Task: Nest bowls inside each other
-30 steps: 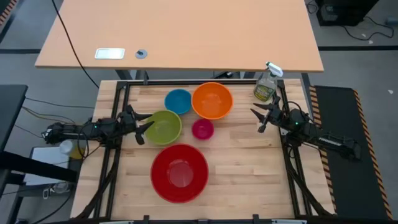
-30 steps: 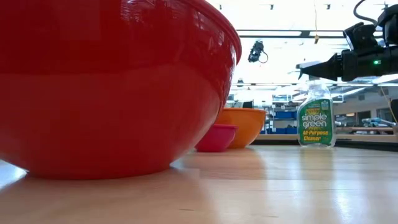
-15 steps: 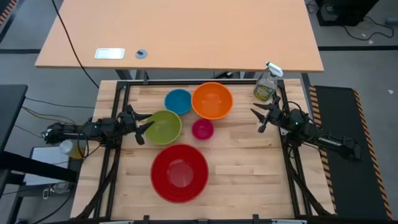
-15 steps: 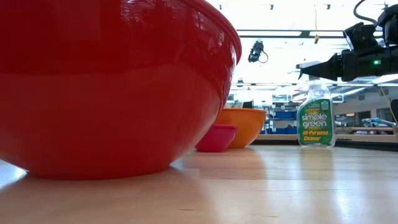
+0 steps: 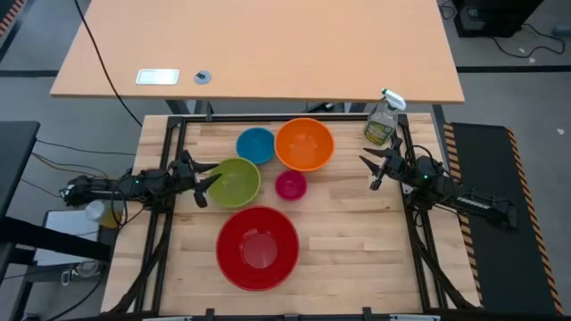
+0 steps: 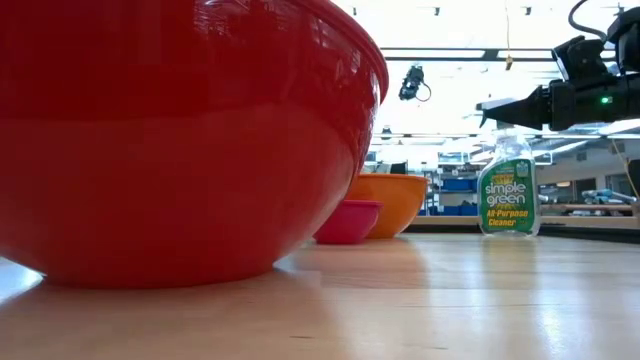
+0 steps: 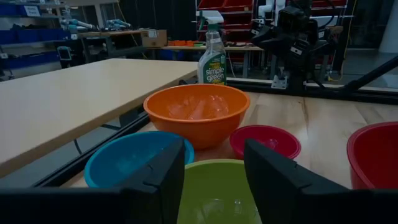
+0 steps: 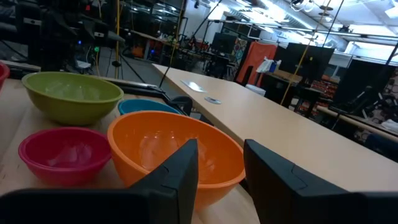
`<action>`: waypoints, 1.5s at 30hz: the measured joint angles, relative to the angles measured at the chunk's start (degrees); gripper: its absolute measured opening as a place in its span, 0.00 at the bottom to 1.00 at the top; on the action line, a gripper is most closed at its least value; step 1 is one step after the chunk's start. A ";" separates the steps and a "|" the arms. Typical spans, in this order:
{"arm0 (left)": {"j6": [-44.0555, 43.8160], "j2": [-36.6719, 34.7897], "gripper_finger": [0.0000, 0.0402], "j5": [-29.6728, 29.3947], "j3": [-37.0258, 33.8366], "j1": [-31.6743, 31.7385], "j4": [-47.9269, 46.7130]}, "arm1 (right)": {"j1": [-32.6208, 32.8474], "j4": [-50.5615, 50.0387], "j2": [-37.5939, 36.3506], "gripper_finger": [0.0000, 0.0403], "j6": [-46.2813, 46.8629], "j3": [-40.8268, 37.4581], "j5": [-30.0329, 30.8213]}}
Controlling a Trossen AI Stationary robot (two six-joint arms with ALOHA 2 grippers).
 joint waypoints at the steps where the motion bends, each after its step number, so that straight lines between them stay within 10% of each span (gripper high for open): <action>1: 0.00 0.02 0.41 0.00 0.00 0.02 -0.02 | 0.00 0.01 0.00 0.34 -0.01 0.00 0.00; 16: -0.92 0.01 0.41 0.00 -0.01 0.01 0.39 | 0.00 0.00 0.01 0.34 0.00 0.00 0.00; 33: -35.95 0.00 0.41 -0.01 -0.07 0.02 15.29 | 0.00 3.14 0.01 0.34 1.20 0.00 -0.16; 41: -36.21 0.00 0.41 -0.02 -0.07 0.02 19.72 | 0.00 17.14 0.01 0.34 52.53 0.00 5.93; 45: -41.30 0.00 0.41 -0.02 -0.07 0.02 21.31 | 0.22 18.97 0.35 0.34 63.80 0.00 5.16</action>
